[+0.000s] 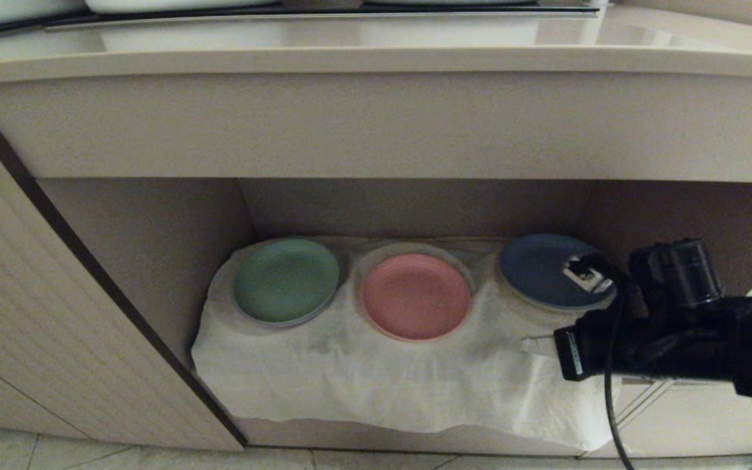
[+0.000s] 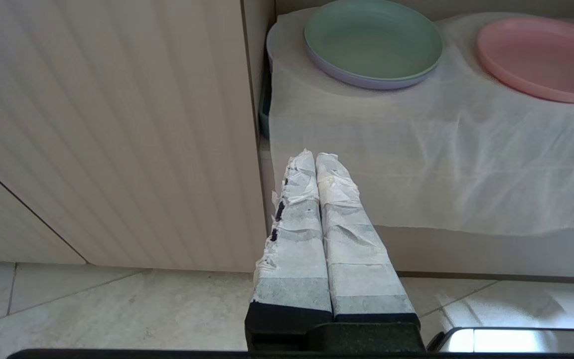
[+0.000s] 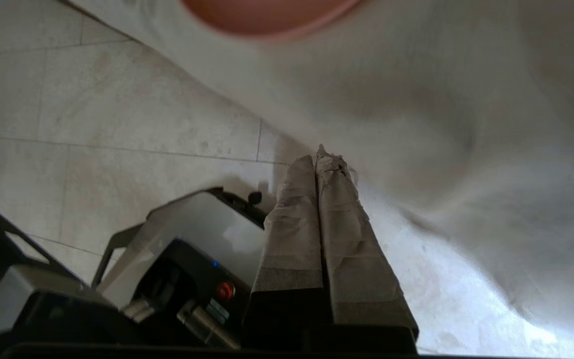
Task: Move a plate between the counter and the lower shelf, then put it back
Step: Pick up the plate in the cupboard
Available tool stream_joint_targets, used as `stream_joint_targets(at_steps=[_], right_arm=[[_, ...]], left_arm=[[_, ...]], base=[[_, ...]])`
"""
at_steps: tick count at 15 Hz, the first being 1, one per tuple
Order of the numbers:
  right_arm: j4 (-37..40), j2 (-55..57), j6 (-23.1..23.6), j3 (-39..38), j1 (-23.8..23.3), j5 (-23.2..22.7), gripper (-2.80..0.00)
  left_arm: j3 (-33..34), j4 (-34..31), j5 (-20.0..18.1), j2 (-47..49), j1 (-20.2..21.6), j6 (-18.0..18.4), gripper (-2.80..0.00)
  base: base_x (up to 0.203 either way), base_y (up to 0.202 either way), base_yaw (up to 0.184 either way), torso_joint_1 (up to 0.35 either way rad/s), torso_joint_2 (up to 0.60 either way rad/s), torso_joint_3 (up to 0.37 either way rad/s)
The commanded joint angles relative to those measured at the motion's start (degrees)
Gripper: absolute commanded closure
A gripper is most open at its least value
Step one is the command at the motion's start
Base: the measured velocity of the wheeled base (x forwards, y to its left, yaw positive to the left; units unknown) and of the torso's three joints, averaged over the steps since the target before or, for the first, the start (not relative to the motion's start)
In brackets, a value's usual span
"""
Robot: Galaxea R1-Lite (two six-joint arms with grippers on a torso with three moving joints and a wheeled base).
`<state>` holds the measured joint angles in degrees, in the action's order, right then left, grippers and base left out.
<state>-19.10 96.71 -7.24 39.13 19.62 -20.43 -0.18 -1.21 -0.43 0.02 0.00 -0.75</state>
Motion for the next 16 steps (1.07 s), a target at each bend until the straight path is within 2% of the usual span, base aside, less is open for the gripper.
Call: stream_joint_targets(at_steps=[1,4,6,9,11,16], right_arm=[[-0.17,5.16,-0.12,3.74,-0.76,-0.59,0.00],[-0.07,8.57,-0.23,7.54,-1.32,-1.56,0.00],[0.35,9.94,-0.31,9.84,-1.65,-4.41,0.00],[1.45,12.09,-0.40,12.58,-1.53,-5.50,0.00],[2.52,12.65,-0.40,14.03,-1.51,-7.77,0.00],[5.24,14.49,-0.44,17.33,-1.51,-7.44,0.00]], left_arm=[[0.01,-0.02,-0.01,-0.02,0.00,-0.04,0.00],[0.01,-0.02,-0.01,-0.02,0.00,-0.04,0.00],[0.01,-0.02,-0.01,-0.02,0.00,-0.04,0.00],[0.01,-0.02,-0.01,-0.02,0.00,-0.04,0.00],[0.01,-0.02,-0.01,-0.02,0.00,-0.04,0.00],[0.01,-0.02,-0.01,-0.02,0.00,-0.04,0.00]], base=[[0.000,0.000,0.000,0.000,0.00,0.000],[0.000,0.000,0.000,0.000,0.00,0.000],[0.000,0.000,0.000,0.000,0.00,0.000],[0.000,0.000,0.000,0.000,0.00,0.000],[0.000,0.000,0.000,0.000,0.00,0.000],[0.000,0.000,0.000,0.000,0.00,0.000]])
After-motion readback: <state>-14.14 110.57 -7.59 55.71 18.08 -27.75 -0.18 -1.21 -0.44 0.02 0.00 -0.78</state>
